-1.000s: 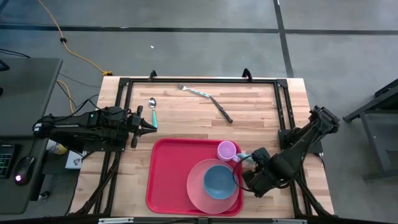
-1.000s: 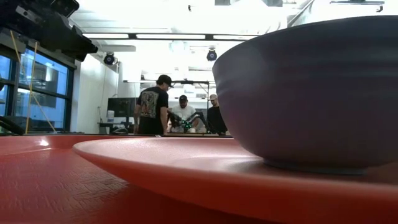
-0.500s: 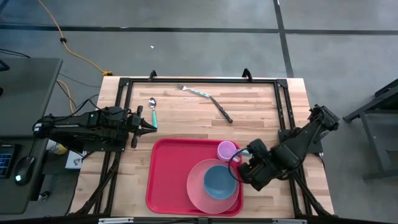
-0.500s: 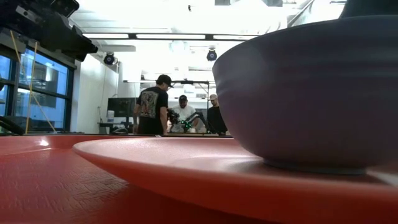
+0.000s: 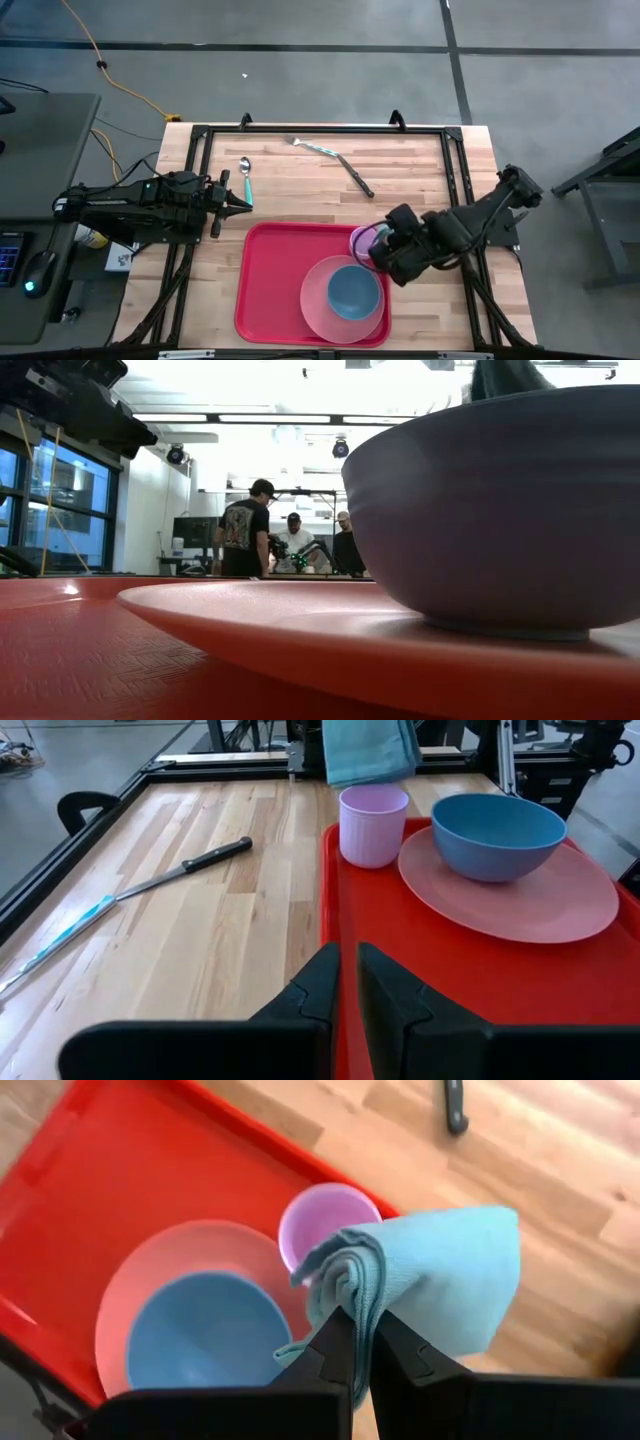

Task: Set up tray
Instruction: Put the blue table napkin on the red serving tray to the left of the pink plate

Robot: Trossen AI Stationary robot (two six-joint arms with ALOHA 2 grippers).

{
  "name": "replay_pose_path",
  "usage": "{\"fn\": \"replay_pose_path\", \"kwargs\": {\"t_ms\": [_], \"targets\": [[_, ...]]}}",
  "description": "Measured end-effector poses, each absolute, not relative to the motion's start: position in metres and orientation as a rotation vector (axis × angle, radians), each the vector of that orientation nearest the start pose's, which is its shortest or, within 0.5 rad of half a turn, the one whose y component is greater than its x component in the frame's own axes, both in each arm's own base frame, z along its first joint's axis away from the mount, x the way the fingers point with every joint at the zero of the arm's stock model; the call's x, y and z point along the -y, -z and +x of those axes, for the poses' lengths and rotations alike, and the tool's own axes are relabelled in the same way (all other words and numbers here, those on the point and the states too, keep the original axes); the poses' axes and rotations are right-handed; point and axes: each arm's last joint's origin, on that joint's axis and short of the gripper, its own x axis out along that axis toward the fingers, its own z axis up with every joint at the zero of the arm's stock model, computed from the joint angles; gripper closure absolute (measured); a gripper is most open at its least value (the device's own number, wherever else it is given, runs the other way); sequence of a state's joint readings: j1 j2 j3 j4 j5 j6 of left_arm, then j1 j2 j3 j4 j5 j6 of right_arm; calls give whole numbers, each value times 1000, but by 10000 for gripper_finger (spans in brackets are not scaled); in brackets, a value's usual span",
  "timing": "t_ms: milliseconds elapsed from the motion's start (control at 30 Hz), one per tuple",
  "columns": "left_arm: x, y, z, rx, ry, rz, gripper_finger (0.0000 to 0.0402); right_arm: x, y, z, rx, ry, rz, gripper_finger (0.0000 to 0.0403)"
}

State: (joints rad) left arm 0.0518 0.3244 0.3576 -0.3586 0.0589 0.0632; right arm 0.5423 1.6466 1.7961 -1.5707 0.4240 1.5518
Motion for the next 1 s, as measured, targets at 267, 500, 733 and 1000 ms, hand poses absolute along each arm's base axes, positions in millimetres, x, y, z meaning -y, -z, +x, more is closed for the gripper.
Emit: {"fn": "replay_pose_path", "kwargs": {"t_ms": [267, 500, 733, 1000], "targets": [[-4, -225, 104, -325, 15, 37, 334, -122, -403, 261, -785, 751, 605, 403], [-4, -226, 104, -317, -3, 28, 334, -106, -433, 284, -602, 601, 556, 403], [-4, -227, 105, -302, -9, -14, 334, -86, -447, 307, -506, 473, 521, 403], [-3, -227, 105, -304, 36, -100, 334, -68, -445, 330, -501, 385, 513, 403]]}}
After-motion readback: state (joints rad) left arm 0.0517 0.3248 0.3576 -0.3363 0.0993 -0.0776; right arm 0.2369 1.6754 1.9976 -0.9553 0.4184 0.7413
